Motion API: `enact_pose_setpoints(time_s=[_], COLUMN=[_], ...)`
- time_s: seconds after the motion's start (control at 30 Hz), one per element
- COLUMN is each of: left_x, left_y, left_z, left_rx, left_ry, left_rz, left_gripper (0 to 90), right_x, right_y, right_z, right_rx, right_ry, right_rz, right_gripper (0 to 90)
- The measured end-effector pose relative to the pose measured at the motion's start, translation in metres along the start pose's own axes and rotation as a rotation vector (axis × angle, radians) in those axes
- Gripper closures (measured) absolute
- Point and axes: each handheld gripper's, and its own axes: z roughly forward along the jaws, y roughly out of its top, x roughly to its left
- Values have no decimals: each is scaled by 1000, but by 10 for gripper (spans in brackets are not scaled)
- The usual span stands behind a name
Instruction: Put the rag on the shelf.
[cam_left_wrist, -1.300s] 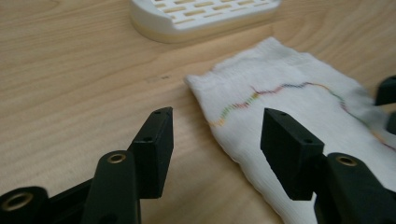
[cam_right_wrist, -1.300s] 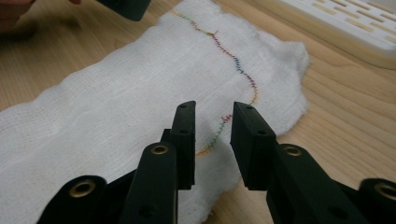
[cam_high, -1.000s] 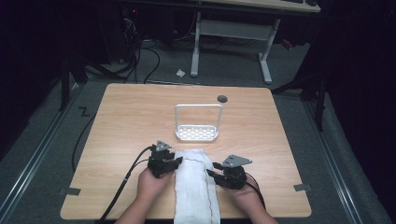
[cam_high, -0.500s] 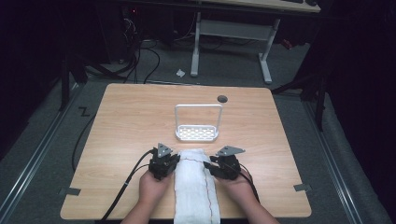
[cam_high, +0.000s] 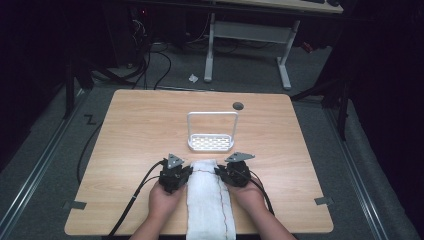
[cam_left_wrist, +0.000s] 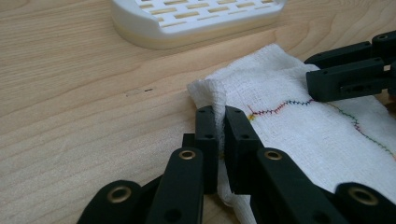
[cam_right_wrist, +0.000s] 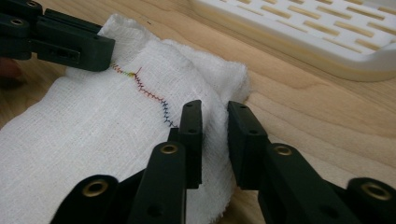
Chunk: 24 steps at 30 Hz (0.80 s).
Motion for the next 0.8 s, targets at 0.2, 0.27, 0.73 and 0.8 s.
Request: enact_pose_setpoints(time_s=[0.2, 0.27, 0.73, 0.8], left_x=[1, 0, 3, 3], left_y=[0, 0, 5, 9], left_z=[0, -1, -12, -15], left_rx=[-5, -13, -123, -148], left_ry=[0, 5, -30, -31], left_rz=[-8, -6, -26, -25], left_gripper=[848, 847, 859, 859], right_x=[-2, 1, 7, 7], right_y=[0, 1, 9, 12], right_z=[0, -2, -23, -25], right_rx=[-4, -18, -138, -142], right_ry=[15, -3, -15, -9], right_rz=[1, -15, -39, -38], right_gripper=[837, 837, 837, 836])
